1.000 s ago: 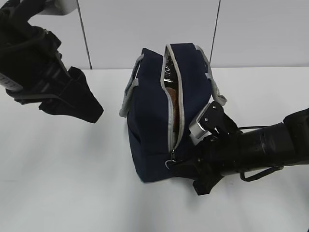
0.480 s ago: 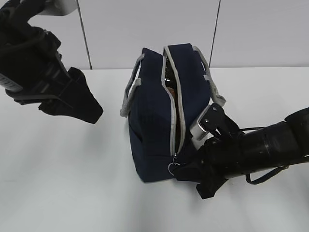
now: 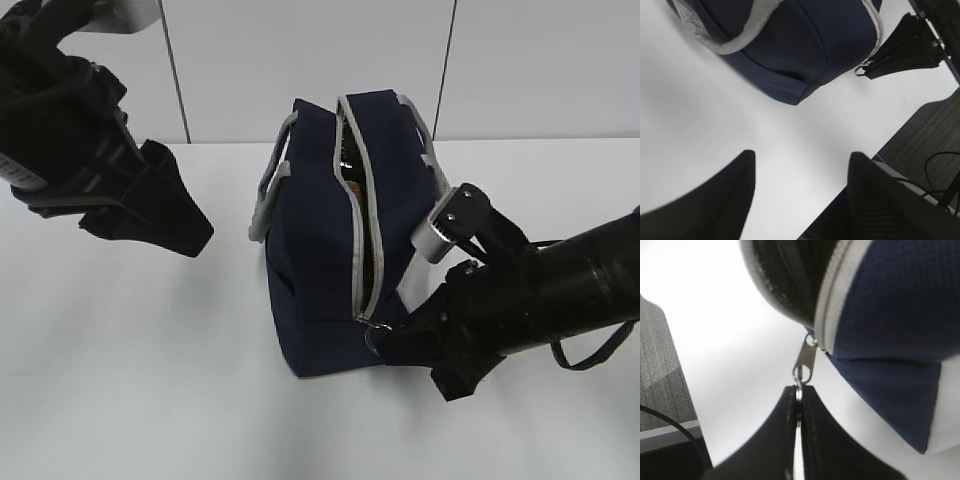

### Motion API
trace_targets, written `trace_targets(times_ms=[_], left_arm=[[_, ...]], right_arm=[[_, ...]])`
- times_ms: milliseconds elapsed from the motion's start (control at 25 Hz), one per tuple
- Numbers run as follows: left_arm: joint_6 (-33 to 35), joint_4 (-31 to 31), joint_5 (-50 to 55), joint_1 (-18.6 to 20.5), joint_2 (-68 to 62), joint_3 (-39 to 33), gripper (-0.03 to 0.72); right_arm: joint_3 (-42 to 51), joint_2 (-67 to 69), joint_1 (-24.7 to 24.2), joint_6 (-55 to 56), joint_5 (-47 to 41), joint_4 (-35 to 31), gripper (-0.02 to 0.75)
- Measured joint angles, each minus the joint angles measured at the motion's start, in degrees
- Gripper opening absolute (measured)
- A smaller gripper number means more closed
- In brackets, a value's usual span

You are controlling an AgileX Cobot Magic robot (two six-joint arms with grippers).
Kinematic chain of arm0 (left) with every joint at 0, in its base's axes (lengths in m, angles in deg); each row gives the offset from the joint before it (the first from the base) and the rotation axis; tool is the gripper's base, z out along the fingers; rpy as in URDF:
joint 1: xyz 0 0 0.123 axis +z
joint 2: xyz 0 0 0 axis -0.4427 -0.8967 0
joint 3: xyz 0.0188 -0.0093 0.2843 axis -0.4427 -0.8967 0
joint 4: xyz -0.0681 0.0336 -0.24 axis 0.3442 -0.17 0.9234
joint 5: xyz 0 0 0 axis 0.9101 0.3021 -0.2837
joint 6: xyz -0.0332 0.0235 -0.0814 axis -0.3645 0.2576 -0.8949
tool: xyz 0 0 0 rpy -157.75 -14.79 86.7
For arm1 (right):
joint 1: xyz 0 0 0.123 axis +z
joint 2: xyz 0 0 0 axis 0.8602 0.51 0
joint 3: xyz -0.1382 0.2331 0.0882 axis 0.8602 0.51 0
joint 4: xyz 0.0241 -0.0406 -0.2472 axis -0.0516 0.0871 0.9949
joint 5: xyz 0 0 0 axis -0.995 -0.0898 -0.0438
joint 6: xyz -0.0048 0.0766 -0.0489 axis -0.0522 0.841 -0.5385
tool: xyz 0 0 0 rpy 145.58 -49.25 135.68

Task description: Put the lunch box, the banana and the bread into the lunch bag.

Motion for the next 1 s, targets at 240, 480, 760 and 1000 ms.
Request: trace_targets(times_ms=[240, 480, 760, 1000], left_arm=[[0.0, 0.0, 0.0, 0.0, 0.0, 0.0, 0.414], [0.0, 0.5, 0.0, 0.0, 0.0, 0.0, 0.414], [0.1, 0.9, -1.6, 0.0, 0.1, 0.0, 0.414], [0.3, 0.9, -4.6, 0.0, 0.1, 0.0, 0.414]], right_arm=[[0.0, -5.7, 0.0, 7.7, 0.0, 5.7, -0.016], [-2.3, -8.6, 0.0, 13.5, -0.1, 8.7, -0.016], [-9.0, -9.3, 0.0, 18.0, -0.7, 9.3, -0.016], [-15.0, -9.3, 0.0, 20.3, -2.2, 9.9, -0.016]])
